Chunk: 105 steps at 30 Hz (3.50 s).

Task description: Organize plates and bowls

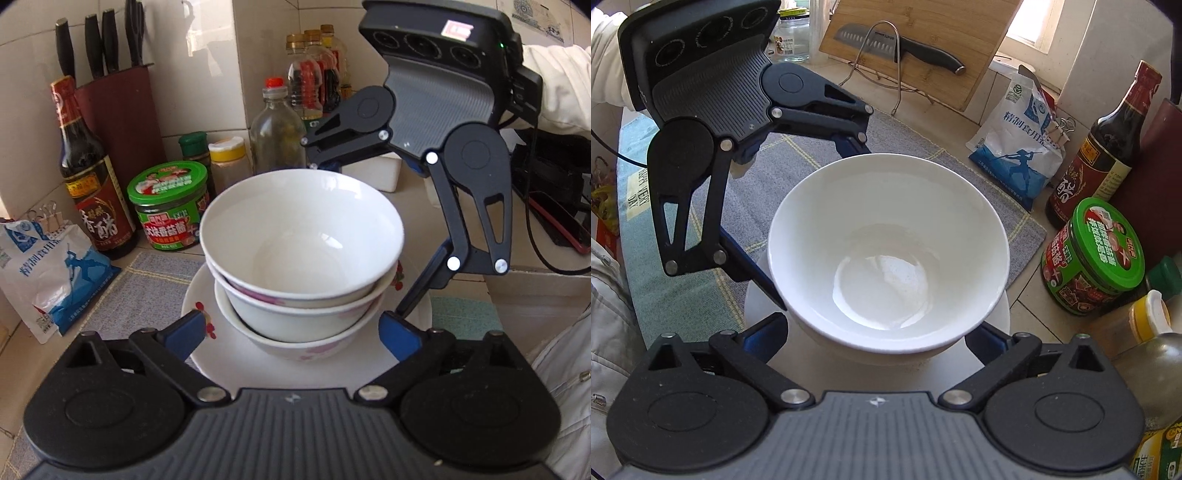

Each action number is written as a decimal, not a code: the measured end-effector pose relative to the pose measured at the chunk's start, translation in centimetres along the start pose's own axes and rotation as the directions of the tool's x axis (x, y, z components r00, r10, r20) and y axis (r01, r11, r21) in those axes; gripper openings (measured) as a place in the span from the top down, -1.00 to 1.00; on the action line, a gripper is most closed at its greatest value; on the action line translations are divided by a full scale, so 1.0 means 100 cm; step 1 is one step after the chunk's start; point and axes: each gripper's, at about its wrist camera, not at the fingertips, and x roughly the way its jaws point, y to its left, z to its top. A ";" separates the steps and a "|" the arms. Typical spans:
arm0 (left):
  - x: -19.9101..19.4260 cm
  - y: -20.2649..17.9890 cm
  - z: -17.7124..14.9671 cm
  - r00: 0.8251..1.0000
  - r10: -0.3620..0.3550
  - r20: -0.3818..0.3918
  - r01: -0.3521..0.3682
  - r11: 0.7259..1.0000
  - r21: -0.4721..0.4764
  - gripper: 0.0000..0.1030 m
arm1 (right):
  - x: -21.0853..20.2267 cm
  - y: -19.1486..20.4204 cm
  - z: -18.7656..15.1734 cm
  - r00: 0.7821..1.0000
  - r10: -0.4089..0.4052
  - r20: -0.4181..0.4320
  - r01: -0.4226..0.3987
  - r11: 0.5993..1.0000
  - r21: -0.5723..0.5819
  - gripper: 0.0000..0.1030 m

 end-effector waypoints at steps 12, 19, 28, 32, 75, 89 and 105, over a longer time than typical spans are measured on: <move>-0.088 -0.007 -0.015 0.931 0.282 0.233 -0.257 0.957 -0.132 -0.99 | -0.052 0.059 0.017 0.965 -0.255 -0.058 0.259 0.962 0.087 -1.00; -0.110 -0.021 -0.025 0.910 0.406 0.082 -0.364 0.879 -0.307 -0.99 | -0.071 0.083 0.024 0.868 -0.475 -0.141 0.466 0.685 0.560 -1.00; -0.141 -0.030 -0.034 0.897 0.419 -0.141 -0.430 0.751 -0.501 -0.99 | -0.066 0.151 0.015 0.819 -0.541 -0.191 0.429 0.358 0.829 -1.00; -0.153 -0.036 -0.035 0.883 0.438 -0.171 -0.460 0.730 -0.505 -0.99 | -0.069 0.167 0.019 0.797 -0.566 -0.210 0.440 0.306 0.844 -1.00; -0.173 -0.044 -0.034 0.847 0.494 -0.197 -0.521 0.693 -0.499 -0.98 | -0.074 0.189 0.036 0.775 -0.601 -0.193 0.454 0.318 0.832 -1.00; -0.173 -0.043 -0.033 0.847 0.495 -0.194 -0.520 0.692 -0.502 -0.98 | -0.075 0.187 0.037 0.771 -0.607 -0.192 0.459 0.321 0.828 -1.00; -0.171 -0.040 -0.034 0.846 0.496 -0.194 -0.519 0.688 -0.507 -0.98 | -0.073 0.184 0.040 0.767 -0.612 -0.193 0.465 0.324 0.824 -1.00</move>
